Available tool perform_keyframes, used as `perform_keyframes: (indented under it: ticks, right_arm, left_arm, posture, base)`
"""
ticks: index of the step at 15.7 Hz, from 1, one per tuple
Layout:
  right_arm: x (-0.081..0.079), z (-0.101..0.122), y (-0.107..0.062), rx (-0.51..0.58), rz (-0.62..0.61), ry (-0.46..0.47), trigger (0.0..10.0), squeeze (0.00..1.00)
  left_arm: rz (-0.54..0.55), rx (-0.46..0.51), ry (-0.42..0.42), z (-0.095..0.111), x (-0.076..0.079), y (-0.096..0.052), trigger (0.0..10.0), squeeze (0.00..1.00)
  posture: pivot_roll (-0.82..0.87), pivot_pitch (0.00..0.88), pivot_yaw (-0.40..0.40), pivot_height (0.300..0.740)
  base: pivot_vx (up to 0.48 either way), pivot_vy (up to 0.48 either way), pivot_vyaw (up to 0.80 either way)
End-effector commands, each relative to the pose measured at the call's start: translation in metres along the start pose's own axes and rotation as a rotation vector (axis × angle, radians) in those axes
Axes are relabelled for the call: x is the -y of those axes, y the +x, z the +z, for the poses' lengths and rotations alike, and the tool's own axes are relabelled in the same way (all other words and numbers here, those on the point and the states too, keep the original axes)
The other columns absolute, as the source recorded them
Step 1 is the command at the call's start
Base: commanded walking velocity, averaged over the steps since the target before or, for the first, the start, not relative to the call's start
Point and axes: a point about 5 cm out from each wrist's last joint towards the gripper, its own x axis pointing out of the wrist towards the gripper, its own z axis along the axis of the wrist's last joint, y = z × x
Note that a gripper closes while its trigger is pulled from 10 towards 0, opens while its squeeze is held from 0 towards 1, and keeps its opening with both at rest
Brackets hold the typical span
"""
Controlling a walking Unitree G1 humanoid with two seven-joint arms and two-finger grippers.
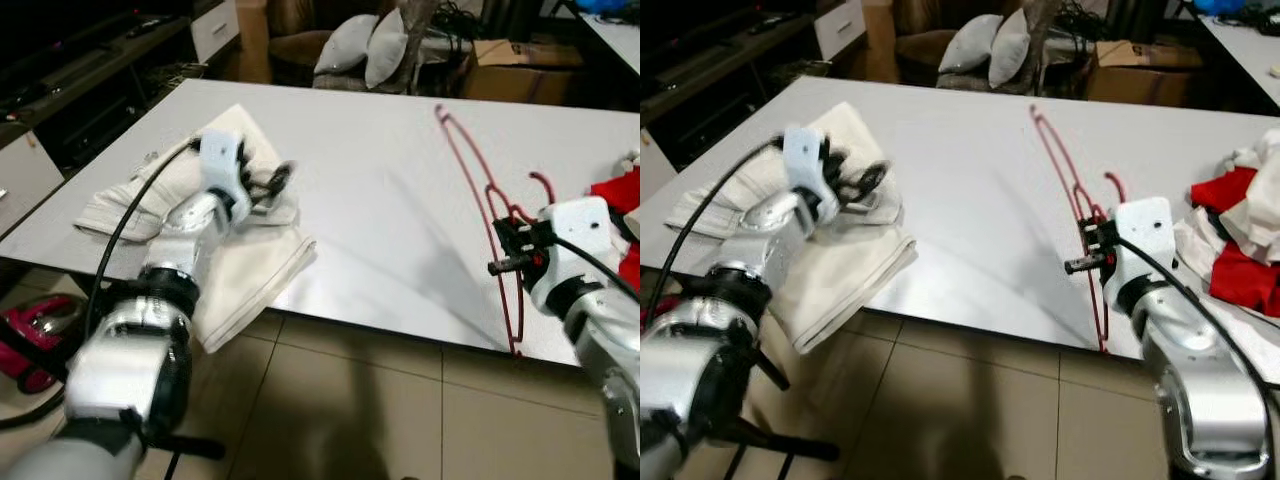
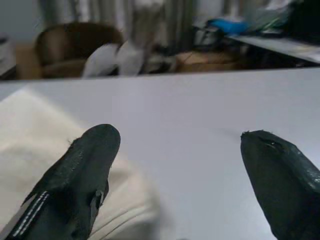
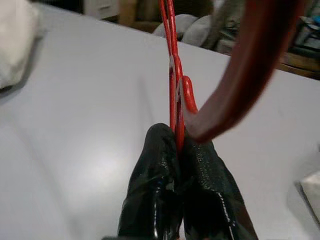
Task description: Hang hanger
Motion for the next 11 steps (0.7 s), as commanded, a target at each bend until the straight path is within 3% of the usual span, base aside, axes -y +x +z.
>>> perform_keyframes:
  ticks: [1, 3, 4, 5, 7, 8, 9, 11]
  right_arm:
    - [0.003, 0.000, -0.003, -0.002, -0.055, 0.010, 10.0, 0.00]
    - [-0.008, -0.008, -0.006, -0.023, -0.033, 0.096, 10.0, 0.00]
    - [-0.015, -0.009, -0.006, -0.011, 0.004, 0.174, 10.0, 0.00]
    - [-0.019, -0.008, -0.007, -0.011, 0.002, 0.184, 10.0, 0.00]
    - [-0.018, -0.004, -0.005, 0.007, -0.026, 0.108, 10.0, 0.00]
    - [-0.020, 0.000, -0.005, 0.029, -0.012, 0.114, 10.0, 0.00]
    - [-0.022, 0.002, -0.005, 0.042, 0.002, 0.124, 0.0, 0.00]
    - [-0.021, 0.004, -0.006, 0.053, -0.018, 0.109, 0.0, 0.00]
  left_arm:
    - [-0.018, 0.022, -0.019, 0.003, 0.004, -0.007, 10.0, 1.00]
    - [0.028, 0.080, -0.008, 0.007, 0.016, -0.031, 10.0, 1.00]
    - [0.053, 0.042, 0.021, -0.002, 0.021, -0.044, 10.0, 1.00]
    - [0.062, 0.027, 0.038, -0.011, 0.028, -0.060, 10.0, 1.00]
    - [0.100, -0.002, 0.105, -0.026, 0.035, -0.074, 10.0, 1.00]
    - [0.122, 0.001, 0.133, -0.026, 0.040, -0.078, 10.0, 0.71]
    - [0.118, -0.008, 0.137, -0.024, 0.049, -0.082, 10.0, 0.64]
    - [0.125, -0.023, 0.136, -0.019, 0.059, -0.085, 10.0, 0.65]
  posture:
    - [-0.13, 0.000, 0.081, 0.740]
    - [-0.11, 0.000, 0.070, 0.740]
    - [-0.10, 0.000, 0.060, 0.740]
    - [-0.09, 0.000, 0.049, 0.740]
    - [-0.08, 0.000, 0.022, 0.740]
    - [-0.08, 0.000, 0.015, 0.740]
    - [-0.07, 0.000, 0.007, 0.740]
    - [-0.07, 0.000, 0.007, 0.740]
  base:
    - [0.000, 0.000, 0.00]
    - [0.000, 0.000, 0.00]
    - [0.000, 0.000, 0.00]
    - [0.000, 0.000, 0.00]
    - [0.000, 0.000, 0.00]
    - [0.000, 0.000, 0.00]
    - [0.000, 0.000, 0.00]
    - [0.000, -0.236, 0.00]
